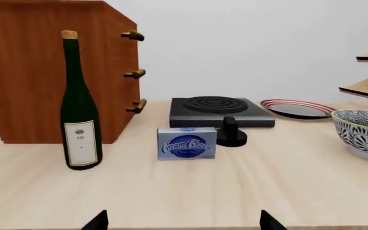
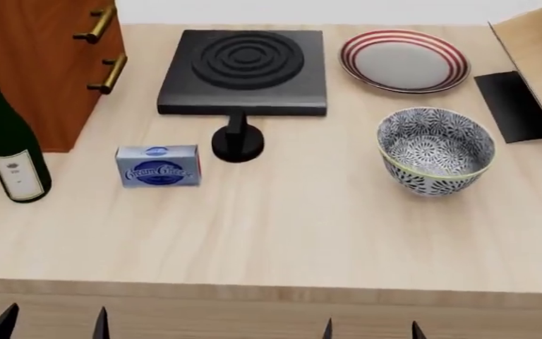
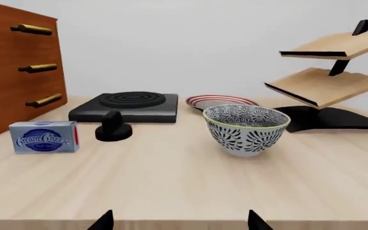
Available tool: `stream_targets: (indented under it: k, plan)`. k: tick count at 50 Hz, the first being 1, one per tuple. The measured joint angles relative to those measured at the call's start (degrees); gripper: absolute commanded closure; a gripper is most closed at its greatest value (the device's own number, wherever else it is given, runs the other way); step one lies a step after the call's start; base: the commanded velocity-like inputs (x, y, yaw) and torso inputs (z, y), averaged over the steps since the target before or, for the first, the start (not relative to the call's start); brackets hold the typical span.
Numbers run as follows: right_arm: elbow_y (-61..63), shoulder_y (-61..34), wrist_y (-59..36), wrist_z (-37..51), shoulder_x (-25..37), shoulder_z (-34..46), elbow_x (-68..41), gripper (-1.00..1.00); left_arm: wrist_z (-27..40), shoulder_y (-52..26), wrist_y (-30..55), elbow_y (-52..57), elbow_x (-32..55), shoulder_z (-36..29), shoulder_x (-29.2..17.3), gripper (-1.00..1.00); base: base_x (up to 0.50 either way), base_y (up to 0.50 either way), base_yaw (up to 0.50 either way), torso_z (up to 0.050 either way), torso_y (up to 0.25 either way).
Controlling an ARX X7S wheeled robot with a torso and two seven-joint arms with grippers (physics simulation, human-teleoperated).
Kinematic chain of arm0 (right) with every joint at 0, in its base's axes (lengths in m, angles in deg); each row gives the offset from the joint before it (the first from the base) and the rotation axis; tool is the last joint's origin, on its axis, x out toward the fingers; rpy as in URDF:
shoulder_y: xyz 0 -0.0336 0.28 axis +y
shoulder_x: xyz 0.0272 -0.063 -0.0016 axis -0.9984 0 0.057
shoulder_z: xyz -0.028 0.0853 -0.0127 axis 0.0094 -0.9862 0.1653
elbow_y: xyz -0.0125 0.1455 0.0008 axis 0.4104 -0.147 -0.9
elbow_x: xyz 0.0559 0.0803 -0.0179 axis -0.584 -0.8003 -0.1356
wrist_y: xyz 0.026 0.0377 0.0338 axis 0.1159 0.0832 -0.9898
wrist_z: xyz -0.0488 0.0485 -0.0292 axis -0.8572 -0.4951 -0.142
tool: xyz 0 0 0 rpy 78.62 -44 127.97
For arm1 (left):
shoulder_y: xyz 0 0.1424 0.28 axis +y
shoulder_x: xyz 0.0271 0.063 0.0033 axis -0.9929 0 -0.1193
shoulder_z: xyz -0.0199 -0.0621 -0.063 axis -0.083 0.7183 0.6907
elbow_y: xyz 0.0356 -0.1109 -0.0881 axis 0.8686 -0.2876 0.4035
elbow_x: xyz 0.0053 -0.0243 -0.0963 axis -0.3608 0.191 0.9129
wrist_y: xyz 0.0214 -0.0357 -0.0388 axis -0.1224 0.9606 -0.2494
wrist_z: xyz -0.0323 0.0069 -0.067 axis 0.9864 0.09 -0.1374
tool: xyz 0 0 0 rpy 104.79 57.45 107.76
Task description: Pick up the cream cheese and put it in the bowl.
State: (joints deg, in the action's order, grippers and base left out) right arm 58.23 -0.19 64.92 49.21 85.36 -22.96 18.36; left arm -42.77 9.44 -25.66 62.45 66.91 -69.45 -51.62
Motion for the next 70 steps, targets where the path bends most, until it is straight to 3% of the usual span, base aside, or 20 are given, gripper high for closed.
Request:
stream_targets:
  k: [33,43,53,70]
  plan:
    - [1.52,0.41,0.73,2.07,2.46,2.56,-1.12,-1.00,2.10,-0.17,-0.05,0.86,2.11,-1.41,-2.11,-1.00,0.49,0.25,0.00,0.000,0.000]
    - [1.49,0.57,1.63,2.06,3.12,3.16,-1.83,-1.00,2.54,-0.37,-0.37,0.37,2.48,-1.92,-2.49,-1.00,0.03,-0.02,0.00,0.000,0.002]
    - [1.55,0.73,2.06,2.17,3.67,3.75,-2.34,-1.00,2.90,-0.42,-0.49,0.14,2.99,-2.30,-2.91,-1.00,0.11,-0.44,0.00,0.000,0.000]
    - [1.86,0.87,2.26,2.68,4.52,4.54,-2.89,-1.00,3.44,-0.39,-0.26,0.55,4.05,-2.81,-3.61,-1.00,0.00,0.00,0.00,0.000,0.000]
